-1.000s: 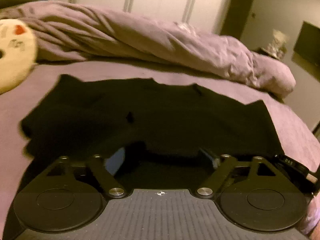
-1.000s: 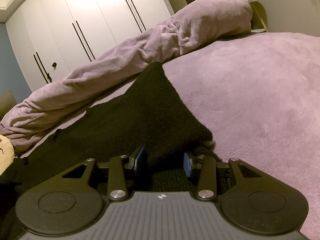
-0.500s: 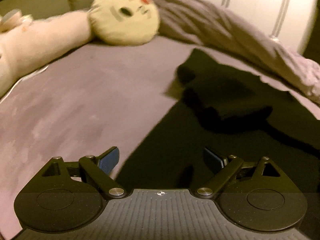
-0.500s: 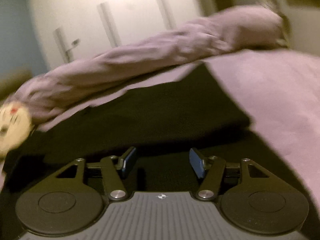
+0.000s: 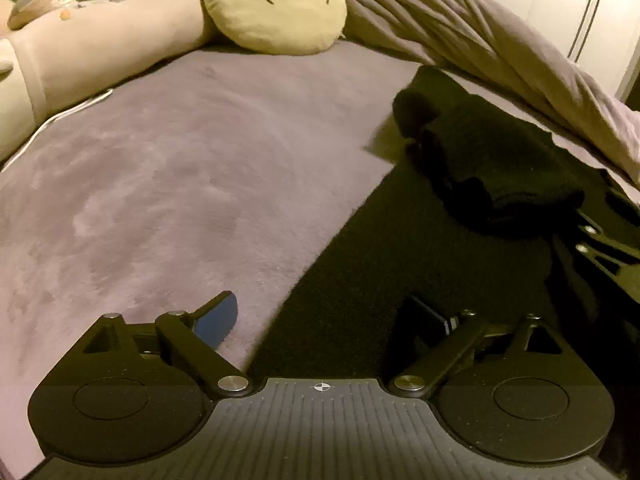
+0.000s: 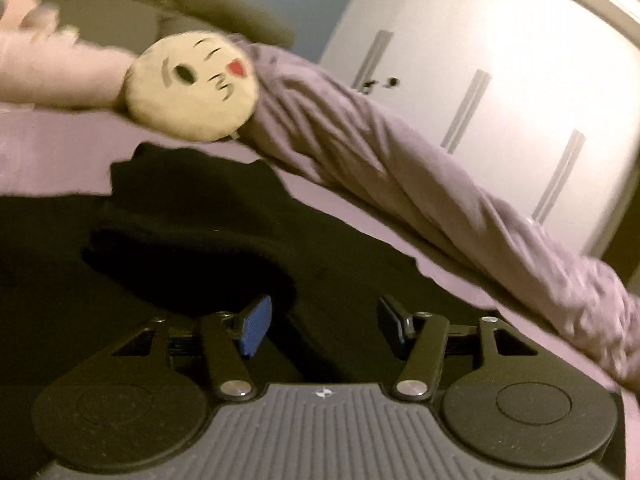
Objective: Fold small clothes
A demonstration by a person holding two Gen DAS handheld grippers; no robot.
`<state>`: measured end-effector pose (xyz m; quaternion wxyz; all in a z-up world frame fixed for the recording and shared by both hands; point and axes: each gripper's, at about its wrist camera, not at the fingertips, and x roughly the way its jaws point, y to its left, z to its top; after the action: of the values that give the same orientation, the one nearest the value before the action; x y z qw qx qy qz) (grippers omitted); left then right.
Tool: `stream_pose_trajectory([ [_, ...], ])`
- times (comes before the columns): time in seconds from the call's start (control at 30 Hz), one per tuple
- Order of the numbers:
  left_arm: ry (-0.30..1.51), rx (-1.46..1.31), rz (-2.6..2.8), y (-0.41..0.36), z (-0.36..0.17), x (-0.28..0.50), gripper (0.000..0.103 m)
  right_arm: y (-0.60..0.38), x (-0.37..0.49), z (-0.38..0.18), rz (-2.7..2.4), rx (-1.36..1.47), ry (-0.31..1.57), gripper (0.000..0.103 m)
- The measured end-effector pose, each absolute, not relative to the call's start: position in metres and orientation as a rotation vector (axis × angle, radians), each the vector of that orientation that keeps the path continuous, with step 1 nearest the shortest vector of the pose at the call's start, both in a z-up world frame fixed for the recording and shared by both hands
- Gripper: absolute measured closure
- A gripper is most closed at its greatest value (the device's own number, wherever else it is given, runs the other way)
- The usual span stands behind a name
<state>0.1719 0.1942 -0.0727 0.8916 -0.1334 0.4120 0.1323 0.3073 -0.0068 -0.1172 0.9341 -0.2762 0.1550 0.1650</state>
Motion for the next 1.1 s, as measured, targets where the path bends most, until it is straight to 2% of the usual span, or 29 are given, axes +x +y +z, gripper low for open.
stream_pose_trajectory([
  [0.03,0.853,-0.277,0.274,0.194,-0.074,0.171,0.006,-0.001,0.310,-0.118,0.347,-0.584,0.317,0.048],
  [0.1,0.849,-0.276,0.278,0.192,-0.075,0.171,0.005,0.013,0.313,-0.122,0.352,-0.627,0.312,0.060],
  [0.17,0.849,-0.268,0.281,0.191,-0.075,0.171,0.005,0.022,0.315,-0.125,0.355,-0.662,0.306,0.062],
  [0.23,0.849,-0.270,0.282,0.191,-0.075,0.171,0.005,0.031,0.318,-0.127,0.362,-0.685,0.302,0.073],
  [0.27,0.851,-0.271,0.282,0.191,-0.075,0.171,0.004,0.035,0.322,-0.127,0.360,-0.687,0.310,0.086],
  [0.37,0.854,-0.265,0.282,0.189,-0.075,0.172,0.003,0.031,0.328,-0.114,0.357,-0.584,0.307,0.091],
  [0.43,0.854,-0.268,0.280,0.189,-0.075,0.171,0.003,0.010,0.333,-0.096,0.327,-0.404,0.321,0.091],
  [0.53,0.856,-0.280,0.271,0.192,-0.074,0.170,0.003,-0.056,0.339,-0.075,0.223,0.020,0.374,0.092],
  [0.67,0.858,-0.282,0.266,0.193,-0.075,0.170,0.003,-0.157,0.331,-0.094,0.016,0.532,0.453,0.086],
  [0.77,0.858,-0.267,0.273,0.190,-0.075,0.171,0.003,-0.192,0.322,-0.116,-0.062,0.556,0.534,0.082],
  [0.83,0.861,-0.267,0.280,0.188,-0.074,0.172,0.003,-0.198,0.315,-0.120,-0.043,0.569,0.524,0.084],
  [0.9,0.865,-0.271,0.285,0.187,-0.073,0.173,0.003,-0.192,0.311,-0.113,-0.059,0.494,0.498,0.074],
  [0.97,0.872,-0.277,0.284,0.184,-0.071,0.175,0.003,-0.191,0.308,-0.108,-0.066,0.461,0.469,0.071],
  [1.1,0.879,-0.272,0.264,0.178,-0.067,0.179,0.003,-0.205,0.313,-0.110,-0.051,0.563,0.469,0.071],
])
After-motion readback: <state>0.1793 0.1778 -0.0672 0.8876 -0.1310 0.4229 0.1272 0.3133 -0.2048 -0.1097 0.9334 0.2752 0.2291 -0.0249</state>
